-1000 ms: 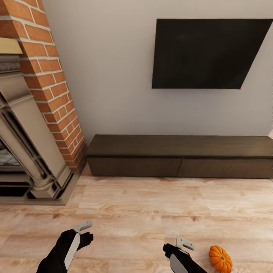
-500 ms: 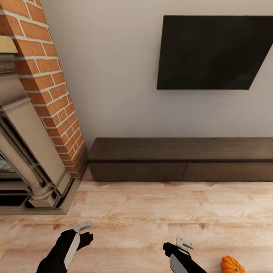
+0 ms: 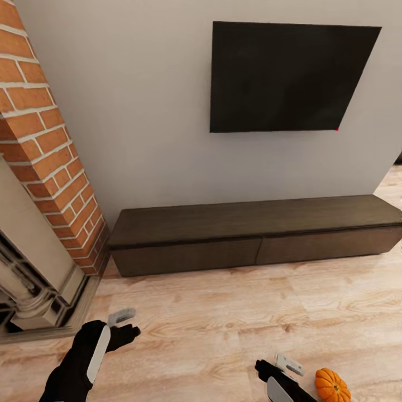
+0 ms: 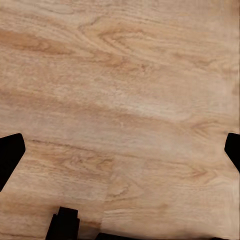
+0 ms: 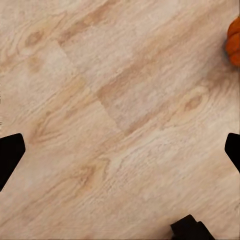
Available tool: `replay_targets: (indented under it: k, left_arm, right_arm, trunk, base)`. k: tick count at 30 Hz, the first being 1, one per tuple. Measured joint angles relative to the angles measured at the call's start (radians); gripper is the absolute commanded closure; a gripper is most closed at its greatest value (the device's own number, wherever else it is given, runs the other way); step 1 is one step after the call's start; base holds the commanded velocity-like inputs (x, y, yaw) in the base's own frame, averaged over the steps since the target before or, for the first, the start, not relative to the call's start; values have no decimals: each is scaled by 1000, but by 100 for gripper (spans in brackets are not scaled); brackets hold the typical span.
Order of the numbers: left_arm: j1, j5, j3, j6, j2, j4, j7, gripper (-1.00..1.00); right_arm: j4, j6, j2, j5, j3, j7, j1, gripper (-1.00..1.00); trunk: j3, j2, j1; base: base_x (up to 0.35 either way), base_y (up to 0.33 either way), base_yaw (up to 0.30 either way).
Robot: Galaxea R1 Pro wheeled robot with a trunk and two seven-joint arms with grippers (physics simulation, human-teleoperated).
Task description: Place each of the two pumpkins and all three candles from the living room inside a cabinet in the living room (use any cabinet), then make sure every cabinet is closed, and position the cauldron so it is next to a table in the living room.
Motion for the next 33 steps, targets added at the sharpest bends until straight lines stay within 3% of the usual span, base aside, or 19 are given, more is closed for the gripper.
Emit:
replay_targets:
  k: [3, 5, 8, 10, 15, 19, 26, 28, 29, 33]
  left_arm:
    - [7, -1, 4, 60, 5, -62, -35, -100]
    - [10, -1, 29, 100, 13, -92, -47, -100]
    - [12, 1, 56, 120, 18, -110, -51, -100]
    - [12, 1, 62, 135, 21, -119, -52, -100]
    - [12, 1, 73, 160, 27, -127, -53, -100]
    - [12, 1, 90, 164, 28, -130, -54, -100]
    - [12, 2, 102, 167, 32, -131, -54, -100]
    - [12, 2, 104, 167, 35, -131, -54, -100]
    - [12, 4, 104, 167, 35, -131, -54, -100]
    - [12, 4, 103, 167, 36, -131, -54, -100]
  right_arm:
    - [1, -8, -27, -46, 0, 76, 9, -100]
    - [1, -10, -49, -62, 0, 198, 13, -100]
    - [12, -11, -61, -68, 0, 340, 16, -100]
    - [23, -16, -62, -69, 0, 389, 16, -100]
    - [29, -38, -63, -74, 0, 423, 17, -100]
    - [30, -42, -63, -76, 0, 437, 17, -100]
    - [27, -42, -63, -74, -3, 571, 17, -100]
    - [24, -41, -64, -75, -17, 583, 17, -100]
    - [22, -41, -63, -79, -67, 592, 17, -100]
    - [21, -40, -62, -80, -86, 596, 17, -100]
  trunk:
    - [0, 0, 0]
    - [0, 0, 0]
    - [0, 0, 0]
    - [0, 0, 0]
    - [0, 0, 0]
    - [-12, -28, 15]
    - [-34, -77, 42]
    - [-41, -91, 50]
    - [-44, -98, 54]
    - [-56, -126, 69]
  base:
    - [1, 0, -25]
    - [0, 0, -8]
    - [0, 0, -2]
    - [0, 0, 0]
    - [0, 0, 0]
    - [0, 0, 0]
    - [0, 0, 0]
    - [0, 0, 0]
    - [0, 0, 0]
    - [0, 0, 0]
